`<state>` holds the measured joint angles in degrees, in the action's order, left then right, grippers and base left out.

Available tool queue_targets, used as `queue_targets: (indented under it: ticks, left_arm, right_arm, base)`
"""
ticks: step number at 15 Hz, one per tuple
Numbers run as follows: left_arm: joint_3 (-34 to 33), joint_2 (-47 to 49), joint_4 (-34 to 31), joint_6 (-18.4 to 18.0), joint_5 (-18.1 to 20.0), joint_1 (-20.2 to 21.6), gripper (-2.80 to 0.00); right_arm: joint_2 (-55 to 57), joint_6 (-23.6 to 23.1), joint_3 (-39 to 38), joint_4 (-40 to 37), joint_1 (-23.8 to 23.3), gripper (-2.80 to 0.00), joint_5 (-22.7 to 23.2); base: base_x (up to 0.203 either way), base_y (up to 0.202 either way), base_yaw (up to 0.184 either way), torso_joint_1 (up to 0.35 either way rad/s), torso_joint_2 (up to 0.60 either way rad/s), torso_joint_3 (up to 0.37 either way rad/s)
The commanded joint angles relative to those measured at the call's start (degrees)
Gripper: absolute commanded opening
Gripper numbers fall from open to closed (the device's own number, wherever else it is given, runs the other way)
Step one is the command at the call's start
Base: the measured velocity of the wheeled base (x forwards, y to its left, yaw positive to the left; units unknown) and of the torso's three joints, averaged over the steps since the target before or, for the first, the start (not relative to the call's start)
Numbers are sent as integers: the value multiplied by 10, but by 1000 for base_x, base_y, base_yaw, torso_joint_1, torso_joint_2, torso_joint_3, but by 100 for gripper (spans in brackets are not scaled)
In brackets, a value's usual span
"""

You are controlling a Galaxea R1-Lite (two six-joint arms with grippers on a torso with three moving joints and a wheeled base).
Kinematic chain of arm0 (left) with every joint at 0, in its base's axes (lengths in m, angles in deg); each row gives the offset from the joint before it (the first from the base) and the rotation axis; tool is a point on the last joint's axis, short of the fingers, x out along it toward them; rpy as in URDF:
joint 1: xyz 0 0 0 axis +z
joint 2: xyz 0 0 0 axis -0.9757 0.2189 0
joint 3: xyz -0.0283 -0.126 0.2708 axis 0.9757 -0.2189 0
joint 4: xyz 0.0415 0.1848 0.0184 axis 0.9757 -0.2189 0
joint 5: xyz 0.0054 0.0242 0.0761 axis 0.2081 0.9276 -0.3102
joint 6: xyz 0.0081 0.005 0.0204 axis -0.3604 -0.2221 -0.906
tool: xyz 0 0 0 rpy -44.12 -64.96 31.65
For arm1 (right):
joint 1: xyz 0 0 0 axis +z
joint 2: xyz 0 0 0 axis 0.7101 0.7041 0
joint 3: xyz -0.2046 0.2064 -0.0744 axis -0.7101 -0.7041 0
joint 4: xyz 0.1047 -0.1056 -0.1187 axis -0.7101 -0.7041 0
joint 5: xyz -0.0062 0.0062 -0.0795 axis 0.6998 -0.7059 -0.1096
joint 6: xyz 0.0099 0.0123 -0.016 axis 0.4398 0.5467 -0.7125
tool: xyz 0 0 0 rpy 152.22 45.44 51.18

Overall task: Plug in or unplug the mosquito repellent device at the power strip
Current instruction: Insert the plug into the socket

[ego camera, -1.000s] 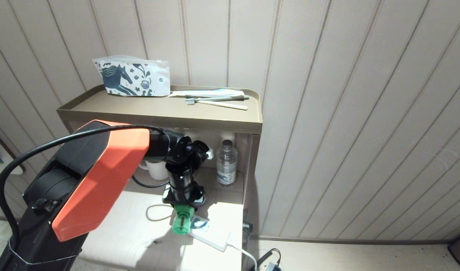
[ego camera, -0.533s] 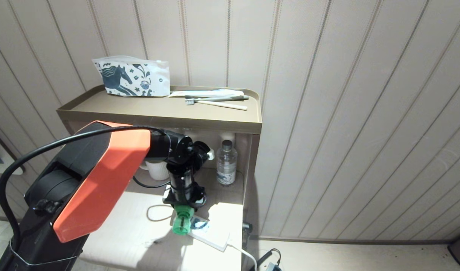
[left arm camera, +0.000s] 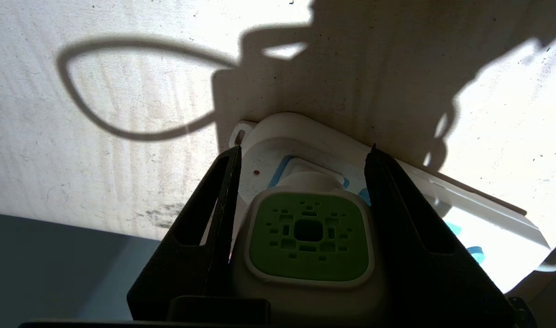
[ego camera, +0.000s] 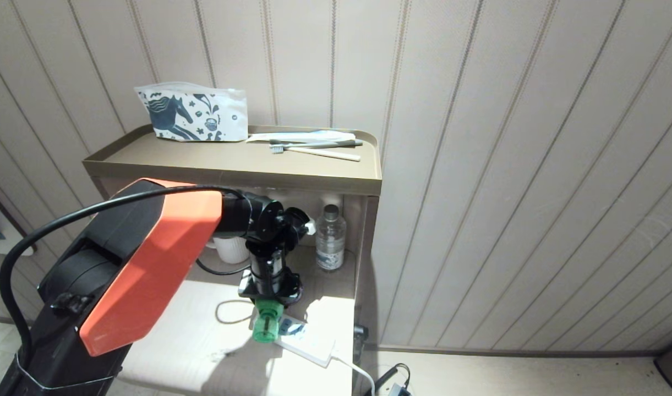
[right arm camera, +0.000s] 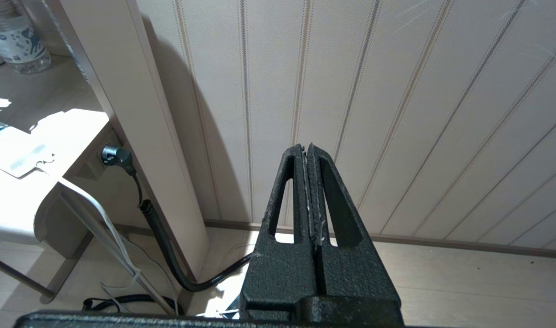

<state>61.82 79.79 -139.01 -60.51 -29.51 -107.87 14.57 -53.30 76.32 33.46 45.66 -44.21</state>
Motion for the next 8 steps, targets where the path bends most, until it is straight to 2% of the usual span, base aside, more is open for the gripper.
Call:
queue_targets:
  ticks: [1,2,8]
  left_arm:
    - [-4,6,-6,2,-1,0,-280]
    - [-10,5,-4,2,0,1,0]
    - [-19,0,1,2,0,7,0]
  right_arm:
    - [1,0,0,0,0,-280,0]
    - [1,0,0,0,0,-280,0]
    - [1,0,0,0,0,-280,0]
  base:
    - [0,0,0,0,0,0]
    - [0,0,0,0,0,0]
    - [0,0,0,0,0,0]
